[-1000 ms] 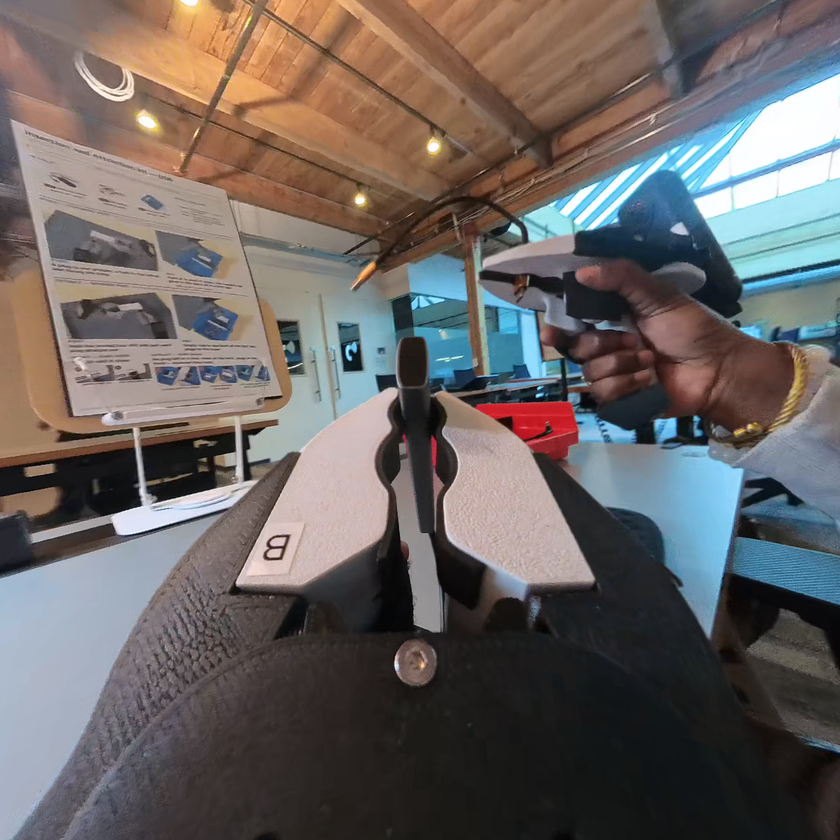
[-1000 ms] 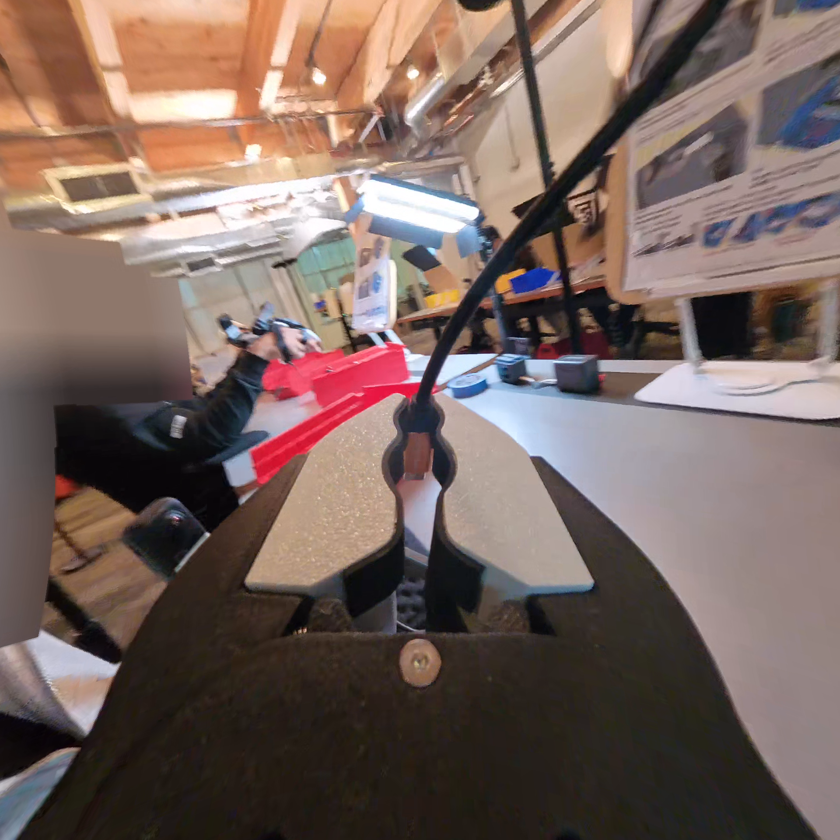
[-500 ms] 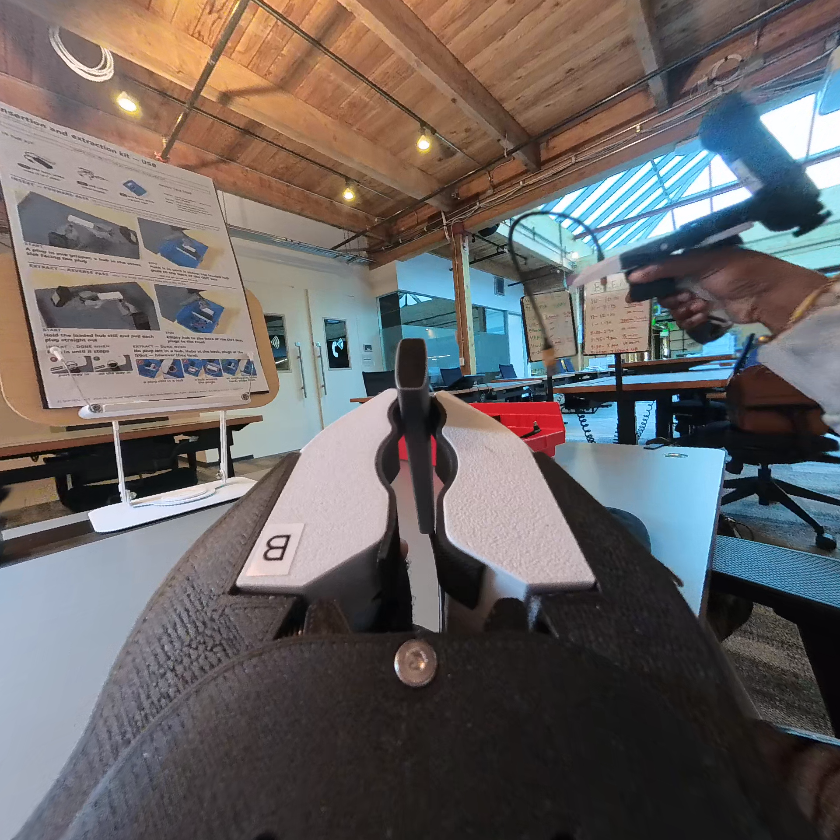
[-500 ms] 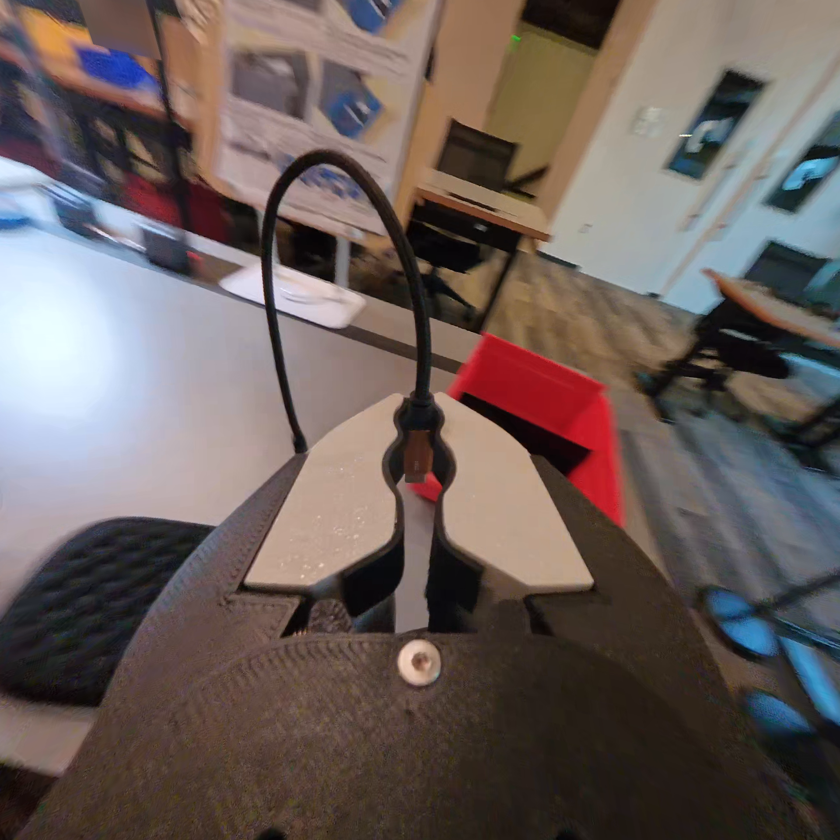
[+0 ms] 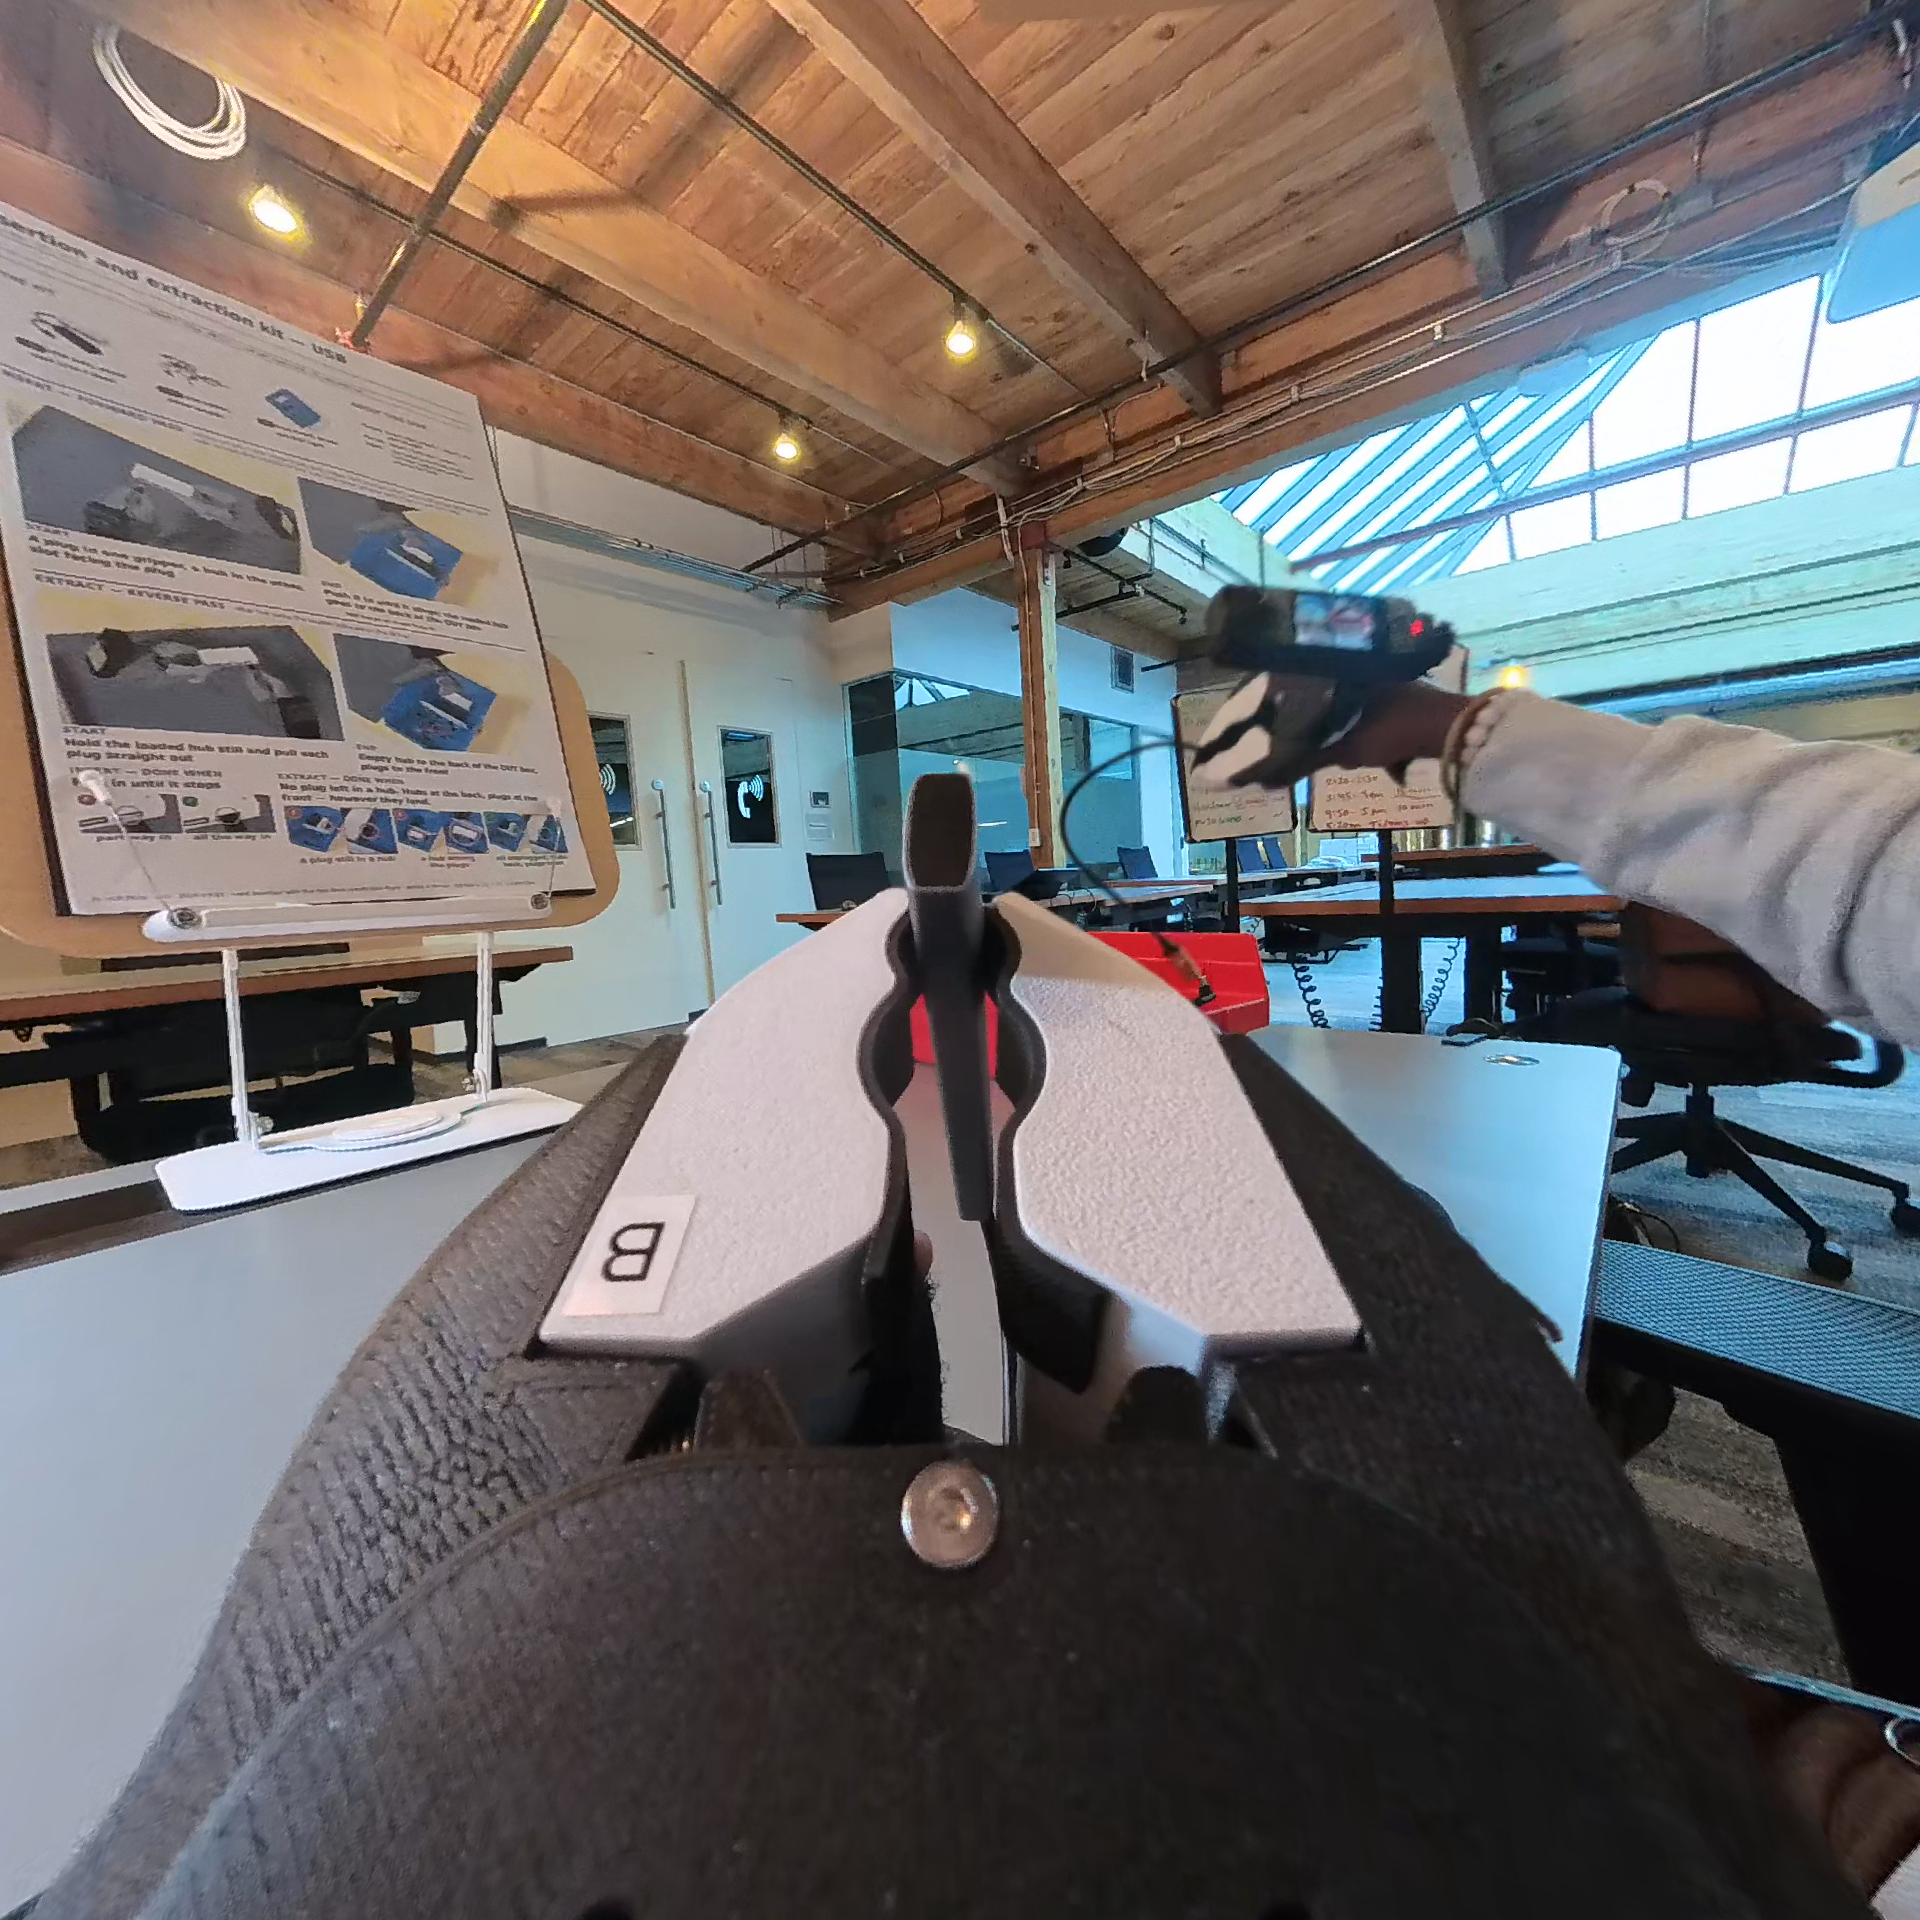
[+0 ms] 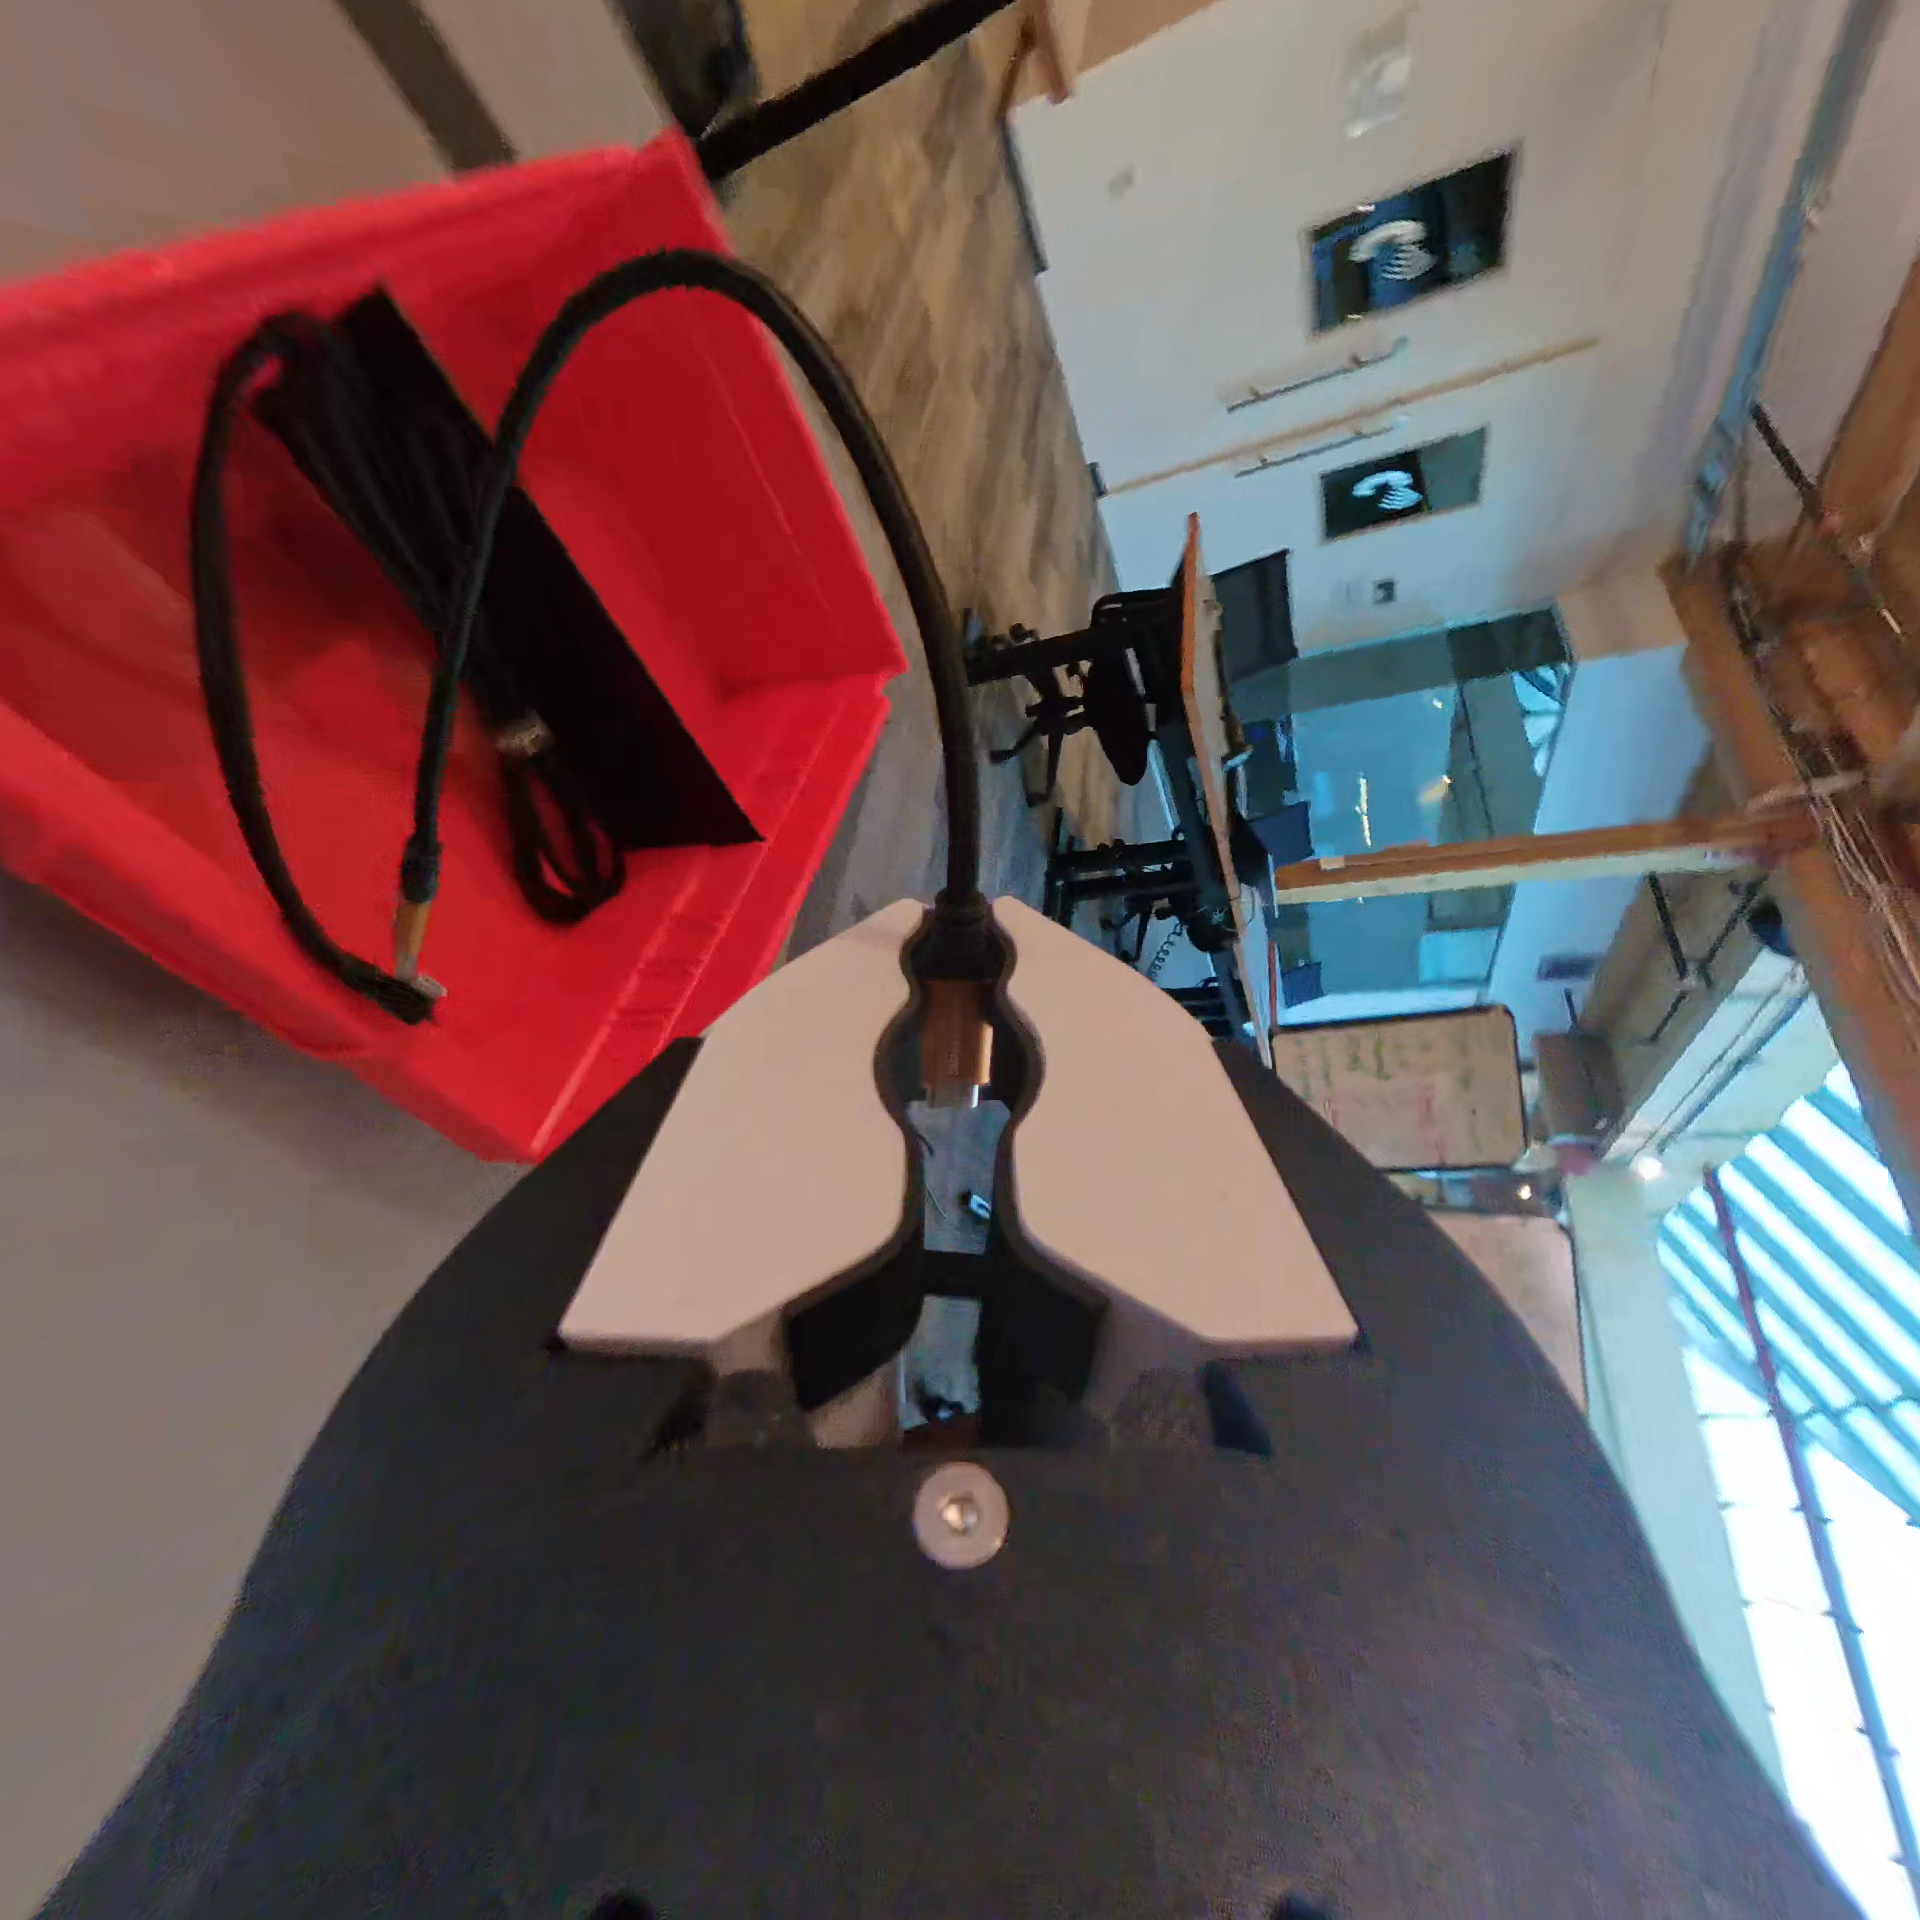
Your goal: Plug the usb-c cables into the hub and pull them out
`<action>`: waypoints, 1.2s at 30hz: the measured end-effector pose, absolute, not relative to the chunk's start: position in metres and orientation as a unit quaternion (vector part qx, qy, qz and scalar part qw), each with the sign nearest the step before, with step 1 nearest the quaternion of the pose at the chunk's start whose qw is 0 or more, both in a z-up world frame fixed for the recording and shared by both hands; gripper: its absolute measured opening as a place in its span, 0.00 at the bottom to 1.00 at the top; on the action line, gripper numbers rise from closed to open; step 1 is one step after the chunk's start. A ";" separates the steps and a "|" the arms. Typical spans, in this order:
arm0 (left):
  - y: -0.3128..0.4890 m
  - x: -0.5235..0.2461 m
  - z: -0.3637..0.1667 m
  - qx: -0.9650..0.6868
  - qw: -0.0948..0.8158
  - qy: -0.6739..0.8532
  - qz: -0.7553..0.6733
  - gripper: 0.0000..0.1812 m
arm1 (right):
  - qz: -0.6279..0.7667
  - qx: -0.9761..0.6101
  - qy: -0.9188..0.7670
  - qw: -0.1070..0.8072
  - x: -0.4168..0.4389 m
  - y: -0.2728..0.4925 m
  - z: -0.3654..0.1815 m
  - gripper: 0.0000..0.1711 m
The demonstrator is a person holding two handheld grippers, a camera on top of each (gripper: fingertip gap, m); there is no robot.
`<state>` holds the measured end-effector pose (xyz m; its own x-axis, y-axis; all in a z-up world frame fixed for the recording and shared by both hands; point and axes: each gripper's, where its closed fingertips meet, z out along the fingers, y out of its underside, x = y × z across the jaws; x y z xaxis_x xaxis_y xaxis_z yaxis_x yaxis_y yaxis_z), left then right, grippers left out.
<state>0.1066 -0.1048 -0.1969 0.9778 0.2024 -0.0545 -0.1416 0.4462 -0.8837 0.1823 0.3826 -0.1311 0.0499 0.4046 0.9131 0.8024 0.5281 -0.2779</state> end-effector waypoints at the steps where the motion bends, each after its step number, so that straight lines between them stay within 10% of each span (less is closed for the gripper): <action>1: -0.105 0.106 -0.197 -0.515 0.851 -0.030 0.100 0.06 | -0.188 -0.445 -0.685 0.546 0.176 0.387 -0.141 0.04; 12: -0.107 0.106 -0.196 -0.511 0.854 -0.034 0.090 0.06 | -0.065 -0.558 -0.745 0.358 0.132 0.400 -0.269 0.05; 20: -0.107 0.105 -0.196 -0.510 0.855 -0.035 0.087 0.06 | 0.031 -0.679 -0.661 0.317 0.138 0.411 -0.269 0.40; 25: -0.106 0.106 -0.197 -0.511 0.854 -0.033 0.090 0.06 | 0.138 -0.668 -0.624 0.383 0.104 0.393 -0.241 0.28; 31: -0.106 0.106 -0.197 -0.511 0.854 -0.034 0.088 0.06 | 0.249 -0.680 -0.599 0.342 0.051 0.368 -0.252 0.39; 36: -0.107 0.105 -0.197 -0.510 0.856 -0.036 0.081 0.06 | 0.302 -0.718 -0.486 0.397 0.015 0.403 -0.232 0.21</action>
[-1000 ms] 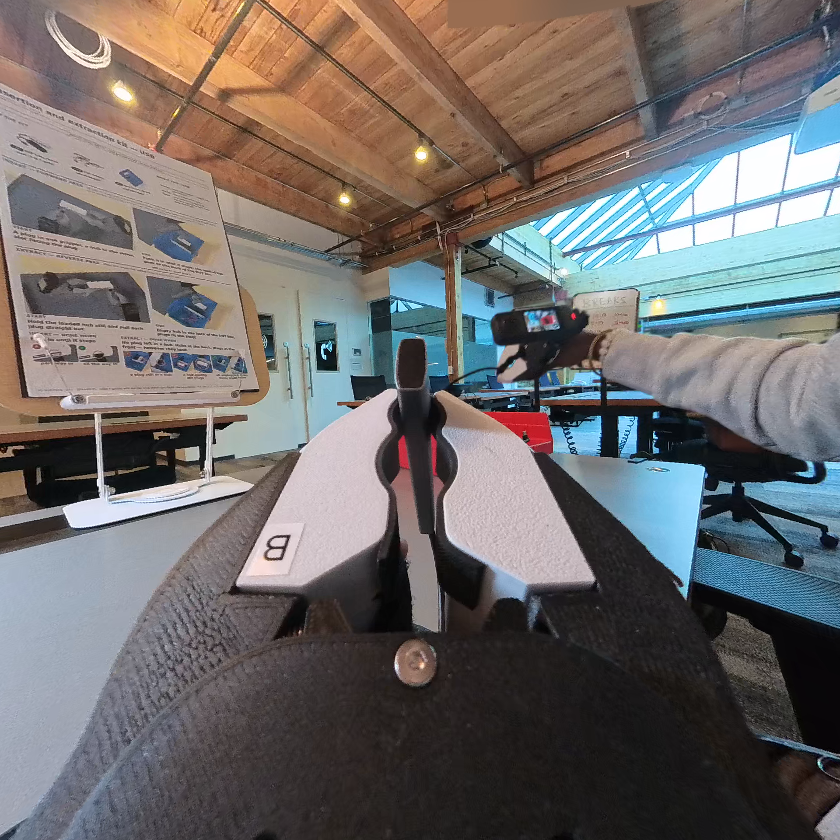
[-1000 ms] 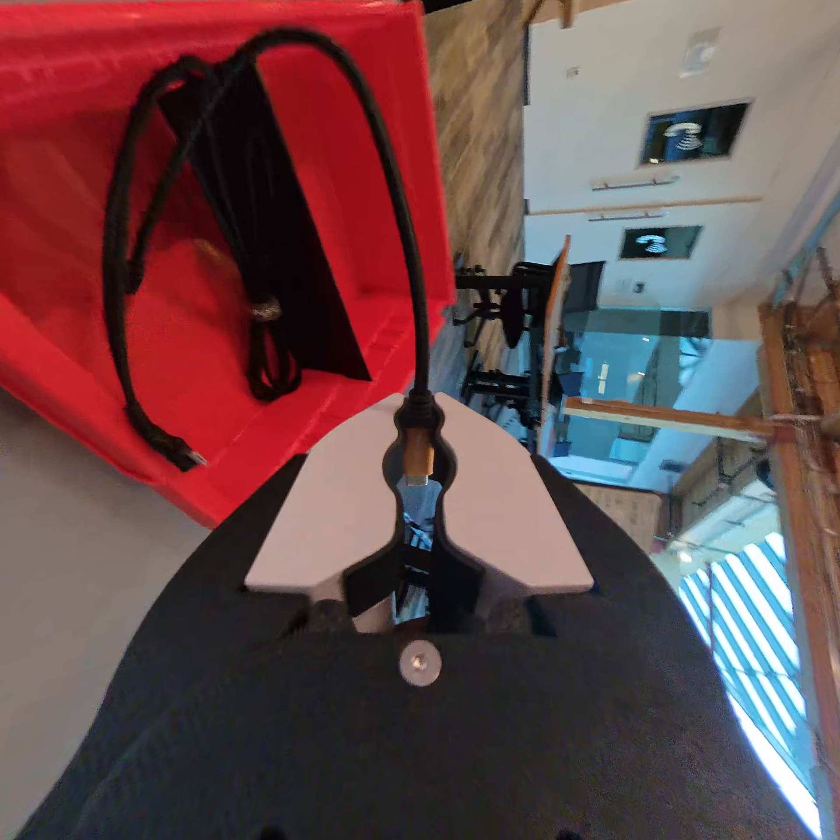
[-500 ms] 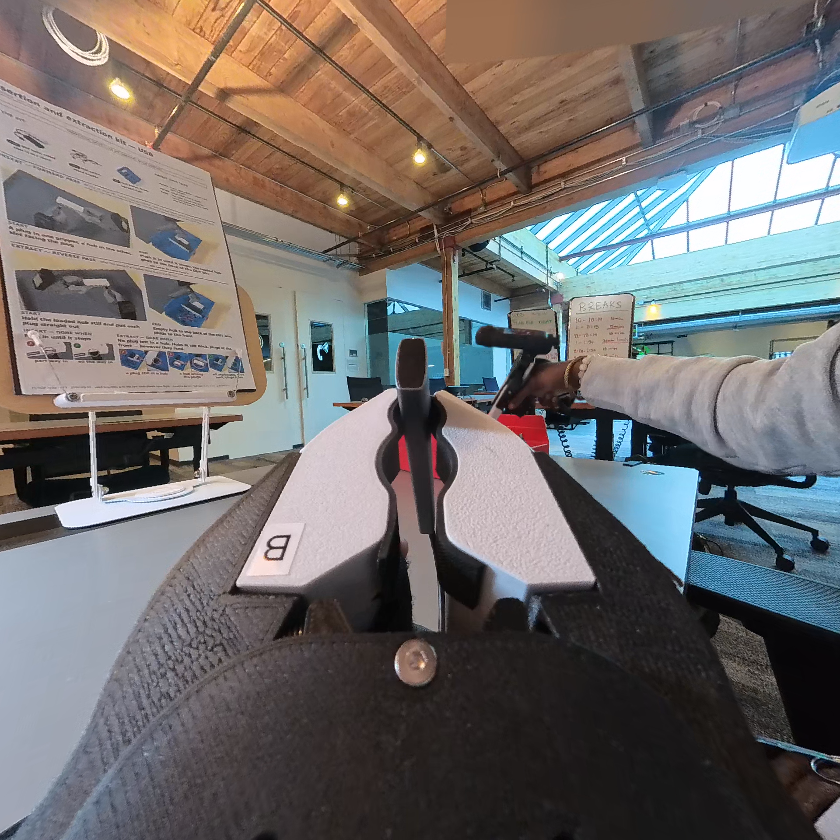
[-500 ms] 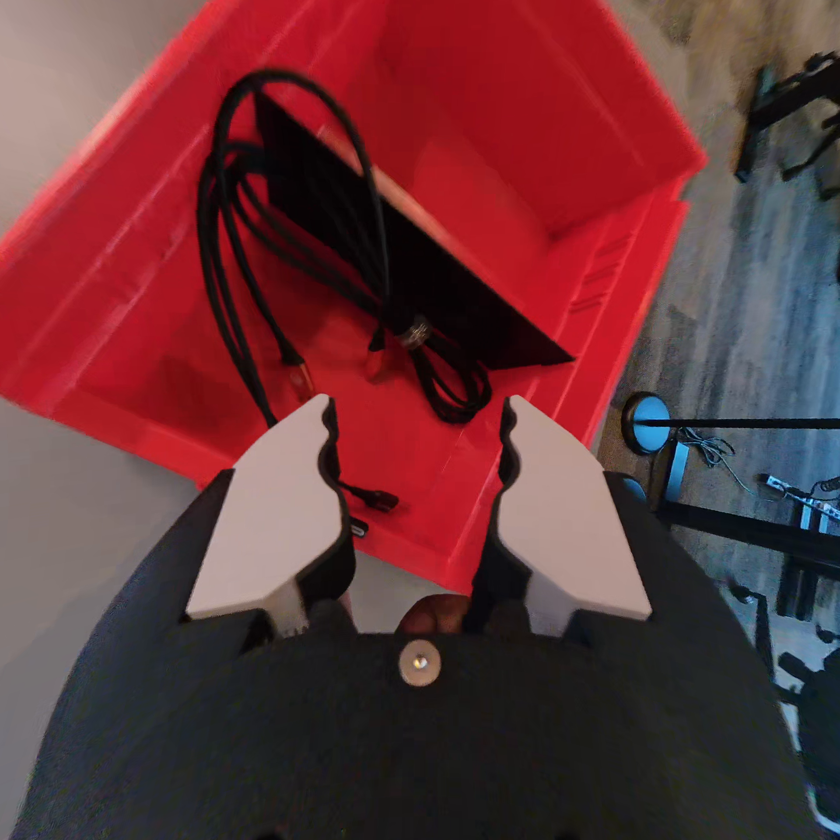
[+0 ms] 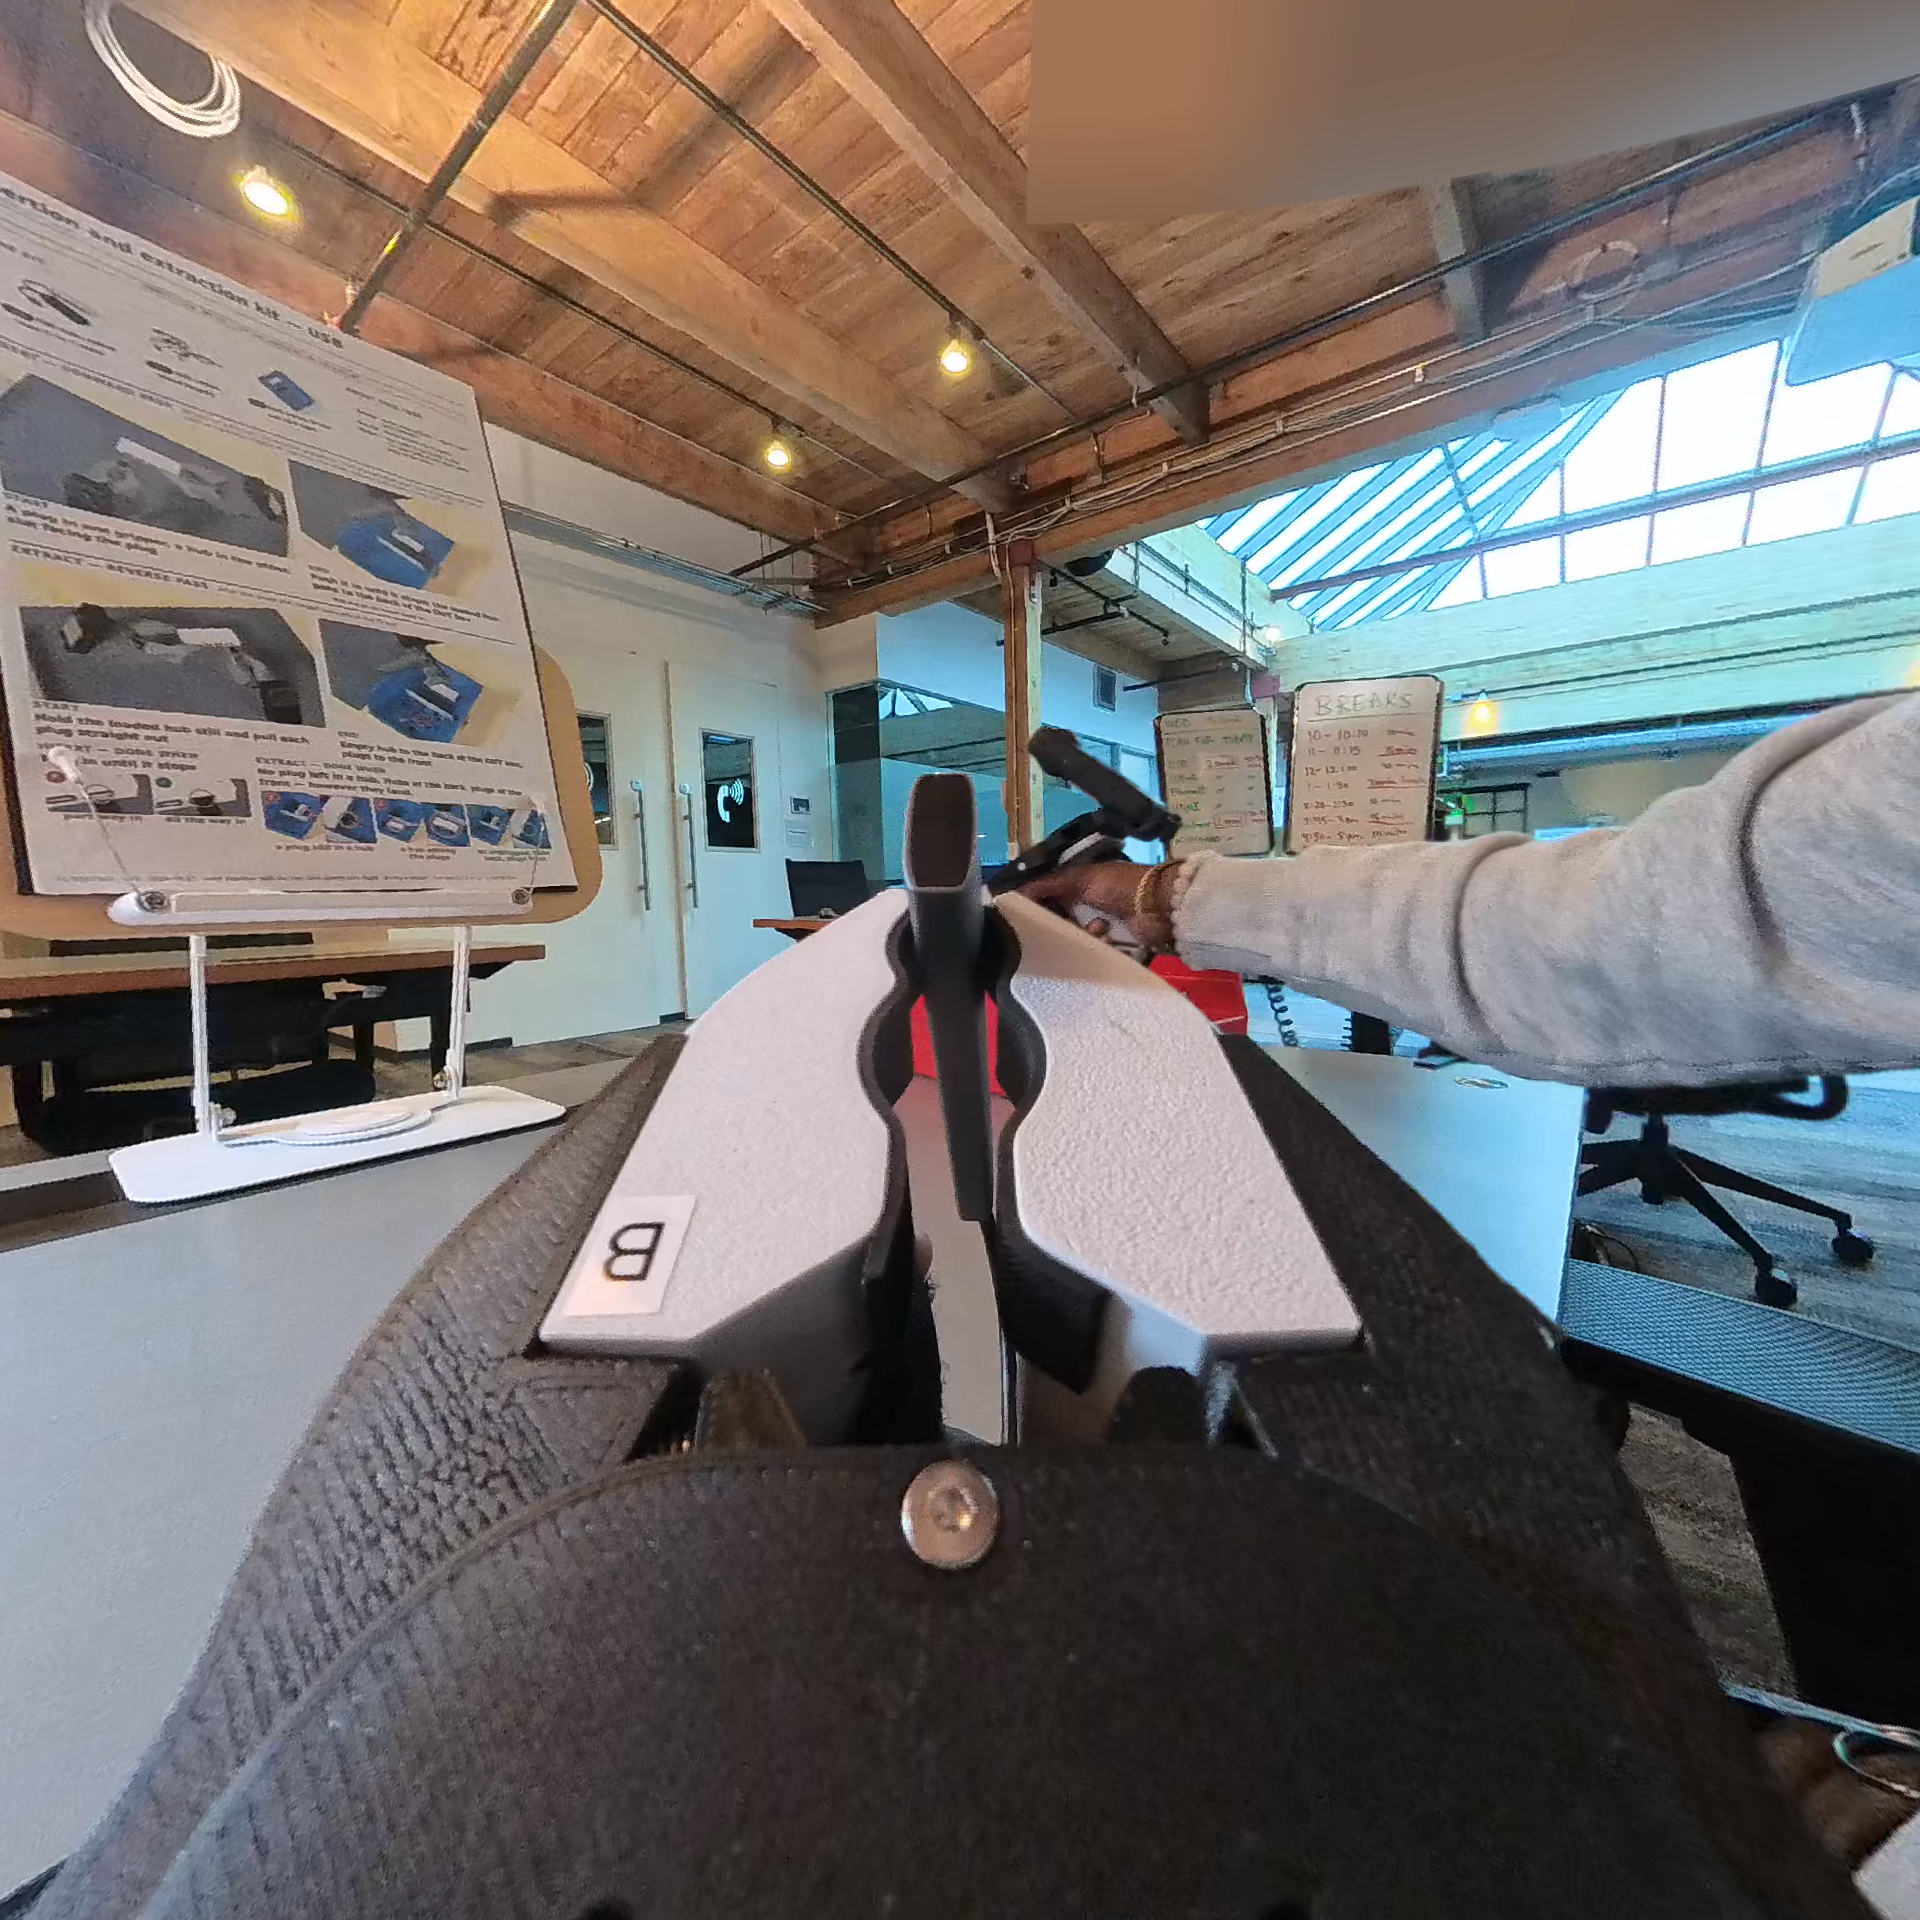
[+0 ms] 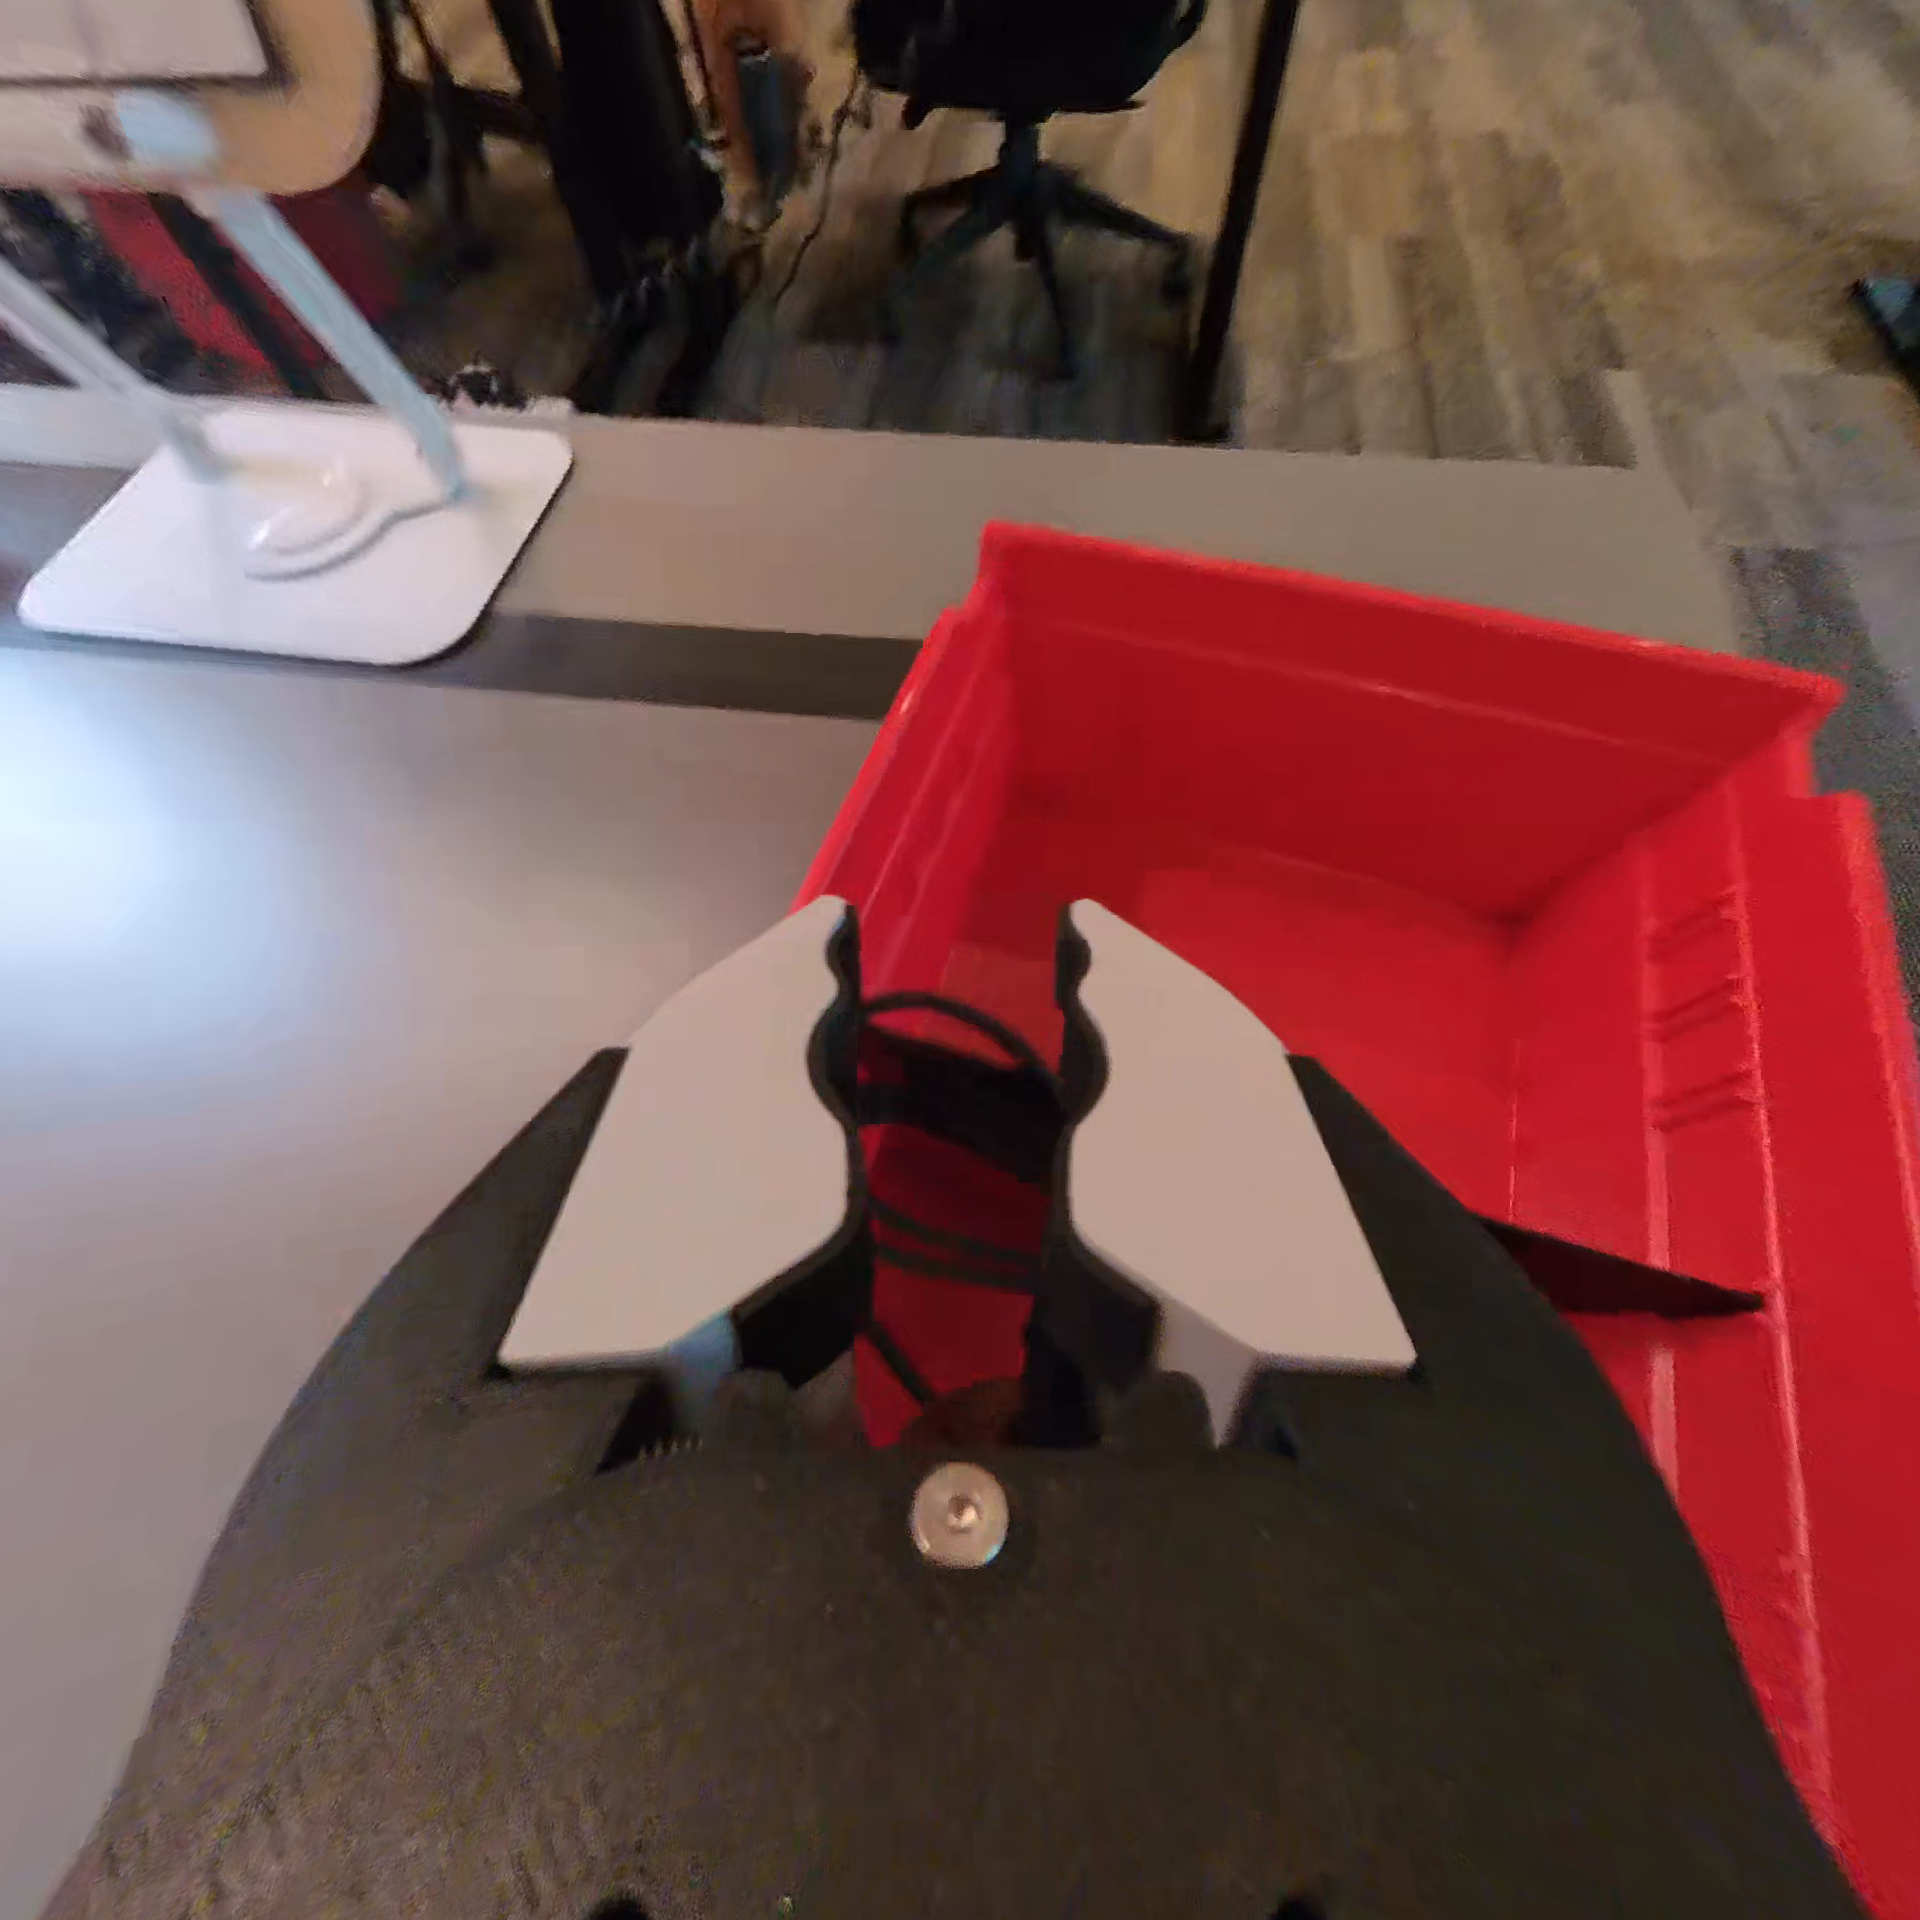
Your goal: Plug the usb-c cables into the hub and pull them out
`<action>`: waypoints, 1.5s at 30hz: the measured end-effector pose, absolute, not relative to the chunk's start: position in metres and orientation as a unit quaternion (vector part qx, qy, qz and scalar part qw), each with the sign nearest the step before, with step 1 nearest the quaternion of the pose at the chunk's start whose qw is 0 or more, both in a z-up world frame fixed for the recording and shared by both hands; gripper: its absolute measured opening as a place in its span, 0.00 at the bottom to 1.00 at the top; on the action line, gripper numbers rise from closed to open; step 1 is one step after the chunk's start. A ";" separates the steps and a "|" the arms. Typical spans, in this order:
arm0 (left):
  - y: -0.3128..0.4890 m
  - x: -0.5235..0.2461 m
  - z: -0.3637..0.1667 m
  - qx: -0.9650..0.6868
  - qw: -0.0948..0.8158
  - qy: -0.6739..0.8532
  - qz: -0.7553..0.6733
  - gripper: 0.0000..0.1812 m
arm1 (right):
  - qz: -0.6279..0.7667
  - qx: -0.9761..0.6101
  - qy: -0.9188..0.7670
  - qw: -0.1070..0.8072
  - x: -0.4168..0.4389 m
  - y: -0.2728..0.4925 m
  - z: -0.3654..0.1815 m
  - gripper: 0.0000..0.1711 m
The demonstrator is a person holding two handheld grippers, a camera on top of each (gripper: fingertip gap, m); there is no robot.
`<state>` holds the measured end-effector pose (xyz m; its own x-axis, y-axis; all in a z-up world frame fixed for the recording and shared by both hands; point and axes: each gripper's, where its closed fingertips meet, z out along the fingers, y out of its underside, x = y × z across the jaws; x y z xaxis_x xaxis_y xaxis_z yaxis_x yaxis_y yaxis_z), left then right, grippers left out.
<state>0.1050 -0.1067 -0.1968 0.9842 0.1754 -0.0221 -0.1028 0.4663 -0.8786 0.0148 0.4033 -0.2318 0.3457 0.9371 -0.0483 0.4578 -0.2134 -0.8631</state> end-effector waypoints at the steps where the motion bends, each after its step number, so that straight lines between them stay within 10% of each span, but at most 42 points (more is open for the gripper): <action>1: -0.107 0.104 -0.197 -0.509 0.856 -0.037 0.079 0.06 | 0.301 -0.721 -0.481 0.396 0.010 0.407 -0.233 0.19; 8: -0.108 0.102 -0.196 -0.505 0.859 -0.046 0.067 0.06 | 0.213 -0.722 -0.546 0.368 0.014 0.400 -0.281 0.00; 20: -0.103 0.100 -0.199 -0.520 0.850 -0.051 0.066 0.06 | 0.222 -0.720 -0.494 0.433 0.063 0.398 -0.257 0.03; 26: -0.095 0.093 -0.204 -0.546 0.835 -0.067 0.007 0.06 | 0.557 -0.485 -0.512 0.438 0.088 0.171 -0.142 0.20; 32: -0.087 0.117 -0.208 -0.574 0.818 0.010 0.046 0.06 | 0.619 -0.252 -0.678 0.308 0.152 -0.081 -0.168 0.20; 45: -0.074 0.162 -0.230 -0.615 0.761 0.172 0.117 0.06 | 0.448 -0.102 -0.812 0.359 0.160 -0.124 -0.219 0.08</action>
